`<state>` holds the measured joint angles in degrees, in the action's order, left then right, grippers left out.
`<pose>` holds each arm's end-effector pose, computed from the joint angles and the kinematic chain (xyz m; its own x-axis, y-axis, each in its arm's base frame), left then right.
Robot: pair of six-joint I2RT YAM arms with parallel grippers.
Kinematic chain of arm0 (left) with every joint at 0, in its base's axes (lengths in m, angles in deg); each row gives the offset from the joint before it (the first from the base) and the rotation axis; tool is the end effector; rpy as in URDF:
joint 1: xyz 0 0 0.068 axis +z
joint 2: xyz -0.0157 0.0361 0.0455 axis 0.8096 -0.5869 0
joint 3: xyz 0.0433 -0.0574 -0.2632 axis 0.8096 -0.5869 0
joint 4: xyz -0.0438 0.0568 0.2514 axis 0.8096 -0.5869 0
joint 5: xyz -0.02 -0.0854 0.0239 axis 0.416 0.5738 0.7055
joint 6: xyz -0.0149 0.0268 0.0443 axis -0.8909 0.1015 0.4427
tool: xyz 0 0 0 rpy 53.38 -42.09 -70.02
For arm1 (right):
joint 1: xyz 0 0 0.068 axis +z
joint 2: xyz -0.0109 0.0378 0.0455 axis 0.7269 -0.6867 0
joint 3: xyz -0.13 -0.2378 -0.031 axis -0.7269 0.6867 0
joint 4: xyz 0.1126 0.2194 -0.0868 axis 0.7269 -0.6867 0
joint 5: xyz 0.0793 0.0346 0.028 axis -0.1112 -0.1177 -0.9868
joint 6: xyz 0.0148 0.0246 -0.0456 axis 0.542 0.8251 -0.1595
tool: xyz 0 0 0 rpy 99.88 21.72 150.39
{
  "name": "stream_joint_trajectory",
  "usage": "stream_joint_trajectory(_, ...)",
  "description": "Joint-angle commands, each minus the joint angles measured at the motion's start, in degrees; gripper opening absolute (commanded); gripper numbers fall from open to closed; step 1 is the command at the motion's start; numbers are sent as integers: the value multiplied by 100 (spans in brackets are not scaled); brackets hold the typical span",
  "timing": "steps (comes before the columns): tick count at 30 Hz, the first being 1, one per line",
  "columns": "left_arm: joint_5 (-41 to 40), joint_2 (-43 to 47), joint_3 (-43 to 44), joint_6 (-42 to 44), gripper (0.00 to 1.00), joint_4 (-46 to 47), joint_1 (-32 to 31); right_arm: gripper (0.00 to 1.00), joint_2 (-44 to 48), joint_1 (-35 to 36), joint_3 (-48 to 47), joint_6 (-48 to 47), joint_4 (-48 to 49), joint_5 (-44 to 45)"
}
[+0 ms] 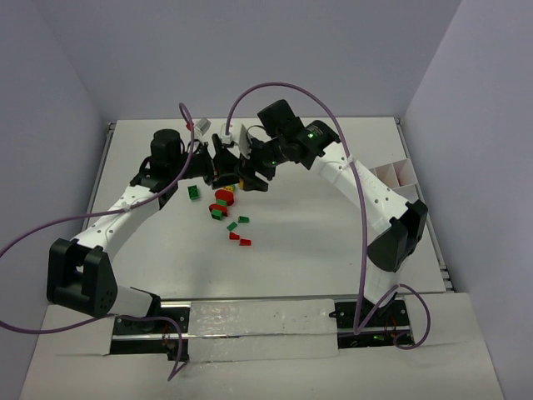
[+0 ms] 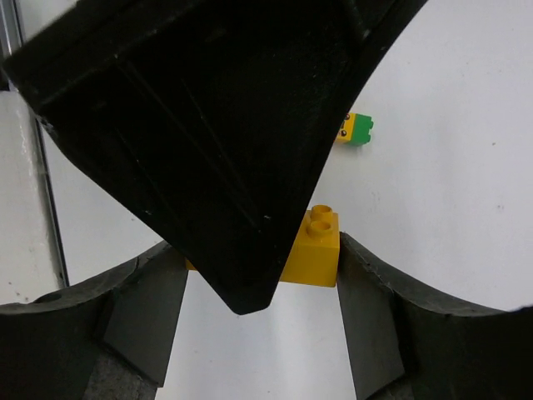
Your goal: Sort the legos into containers by color
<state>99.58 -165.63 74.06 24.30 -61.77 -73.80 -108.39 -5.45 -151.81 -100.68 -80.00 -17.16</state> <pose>0.2908 -0.1326 0.3156 -0.9028 -0.2589 -0.3435 0.2599 0.3081 -0.9152 0.2742 0.2615 0.3959 0.0186 -0.6506 -0.7592 -0.9859 0.1143 -0.1221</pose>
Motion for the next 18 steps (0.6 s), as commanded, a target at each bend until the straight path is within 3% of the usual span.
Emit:
stream_joint_trajectory(1,-130,193,260,450,99,-387,259,40,452,-221,297,-538,-230,185)
stream_joint_trajectory(5,-133,181,415,744,99,-753,752,37,728,-751,606,-1224,-637,214)
stream_joint_trajectory(11,176,-158,1263,2678,99,-2111,1113,35,927,-2362,1007,-3389,-1887,741)
stream_joint_trajectory(18,387,-240,1100,2932,99,-1869,1113,34,745,-3788,766,-5132,-2483,1442)
